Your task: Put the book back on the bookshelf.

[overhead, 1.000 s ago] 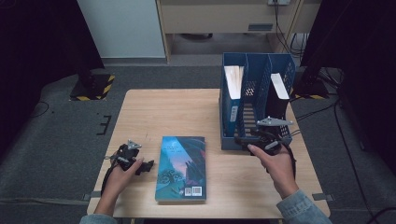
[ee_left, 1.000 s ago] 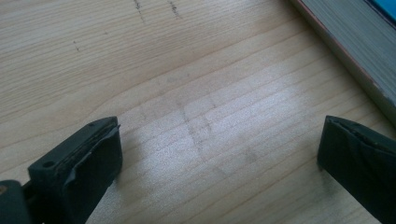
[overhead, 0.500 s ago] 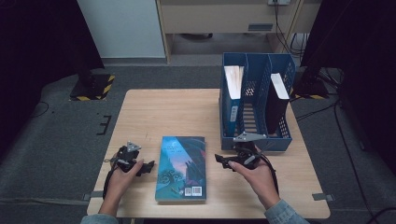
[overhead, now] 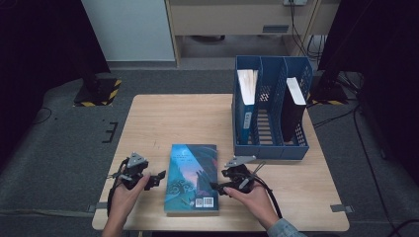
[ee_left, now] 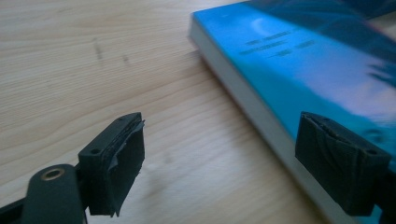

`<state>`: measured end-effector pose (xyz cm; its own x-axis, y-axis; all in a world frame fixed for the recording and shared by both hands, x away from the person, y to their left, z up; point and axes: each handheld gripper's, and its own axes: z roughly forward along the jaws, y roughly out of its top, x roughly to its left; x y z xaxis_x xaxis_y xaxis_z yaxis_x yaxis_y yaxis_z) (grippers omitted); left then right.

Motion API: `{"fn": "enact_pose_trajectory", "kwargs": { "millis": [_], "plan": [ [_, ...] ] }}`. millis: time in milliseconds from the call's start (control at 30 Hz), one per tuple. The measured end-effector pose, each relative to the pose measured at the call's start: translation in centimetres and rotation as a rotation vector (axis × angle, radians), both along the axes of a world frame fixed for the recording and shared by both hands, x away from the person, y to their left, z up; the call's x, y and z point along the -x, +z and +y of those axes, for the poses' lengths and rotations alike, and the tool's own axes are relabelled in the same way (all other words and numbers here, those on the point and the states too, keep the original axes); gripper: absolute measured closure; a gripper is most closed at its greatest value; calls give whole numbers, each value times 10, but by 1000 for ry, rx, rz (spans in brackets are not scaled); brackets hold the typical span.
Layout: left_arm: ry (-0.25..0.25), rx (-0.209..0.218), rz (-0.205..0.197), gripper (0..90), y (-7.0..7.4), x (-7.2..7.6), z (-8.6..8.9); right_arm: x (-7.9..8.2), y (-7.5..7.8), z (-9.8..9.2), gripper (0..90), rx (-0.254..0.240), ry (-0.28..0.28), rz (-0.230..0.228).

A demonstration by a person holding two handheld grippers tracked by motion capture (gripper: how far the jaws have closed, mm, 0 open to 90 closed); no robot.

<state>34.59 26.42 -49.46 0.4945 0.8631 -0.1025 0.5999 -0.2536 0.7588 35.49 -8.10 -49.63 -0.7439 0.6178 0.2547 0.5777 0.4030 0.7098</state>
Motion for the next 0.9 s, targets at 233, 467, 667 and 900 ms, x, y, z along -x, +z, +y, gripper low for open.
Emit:
{"fn": "enact_pose_trajectory", "kwargs": {
  "millis": [233,467,667,900],
  "plan": [
    [-120,5,17,194,1,17,-27,6,-12,12,279,14,27,40],
    [-149,7,52,225,-6,15,-37,3,-17,9,300,-7,5,55],
    [-161,4,78,244,-10,14,-42,1,-18,9,287,-16,9,76],
    [-144,19,83,245,-12,12,-38,5,-15,15,289,12,-1,63]
  ]
}}
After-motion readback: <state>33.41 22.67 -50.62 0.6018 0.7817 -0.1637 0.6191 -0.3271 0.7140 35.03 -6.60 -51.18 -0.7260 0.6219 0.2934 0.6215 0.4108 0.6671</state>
